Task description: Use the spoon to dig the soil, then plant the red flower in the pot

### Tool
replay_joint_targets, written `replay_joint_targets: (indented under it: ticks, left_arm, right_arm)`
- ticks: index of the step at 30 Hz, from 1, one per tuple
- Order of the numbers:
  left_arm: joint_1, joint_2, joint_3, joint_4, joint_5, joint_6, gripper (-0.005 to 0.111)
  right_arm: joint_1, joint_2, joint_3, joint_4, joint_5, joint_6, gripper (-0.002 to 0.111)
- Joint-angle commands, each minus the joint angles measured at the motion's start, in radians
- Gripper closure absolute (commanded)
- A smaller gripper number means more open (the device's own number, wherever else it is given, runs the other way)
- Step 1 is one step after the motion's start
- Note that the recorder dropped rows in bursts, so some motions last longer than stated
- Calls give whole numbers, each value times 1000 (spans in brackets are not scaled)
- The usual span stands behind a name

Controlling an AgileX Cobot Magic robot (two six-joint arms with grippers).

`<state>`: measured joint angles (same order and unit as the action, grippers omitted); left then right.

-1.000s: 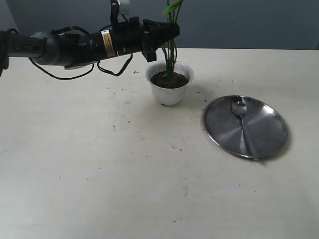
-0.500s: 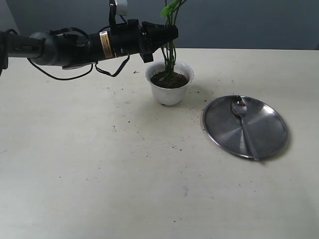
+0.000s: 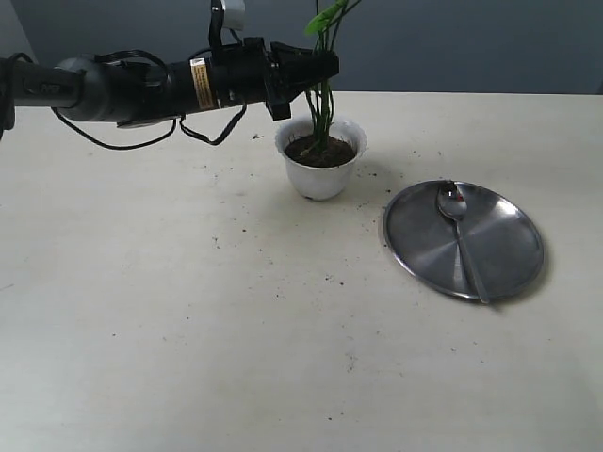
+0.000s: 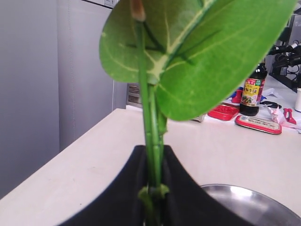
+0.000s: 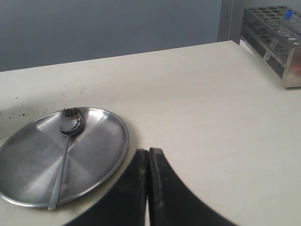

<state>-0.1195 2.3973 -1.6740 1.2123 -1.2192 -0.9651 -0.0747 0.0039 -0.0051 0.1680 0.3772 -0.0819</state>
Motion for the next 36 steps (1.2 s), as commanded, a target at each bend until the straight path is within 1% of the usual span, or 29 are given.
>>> replay_joint_targets:
  ticks: [1, 8, 21, 26, 36]
  left_arm:
    - [0, 52, 18, 122, 102, -29, 106]
    - [0, 75, 49, 120, 104, -45, 106]
    - [10, 75, 49, 141, 97, -47, 106]
    - [8, 75, 51, 154, 125, -47, 106]
    - [8, 116, 51, 150, 109, -49, 106]
  right_arm:
    - [-4, -4, 5, -1, -13, -5, 109]
    - [-4, -4, 5, -1, -13, -5, 109]
    - [-4, -4, 5, -1, -15, -5, 109]
    - [-4, -4, 5, -1, -15, -5, 109]
    - [-4, -4, 5, -1, -13, -5, 109]
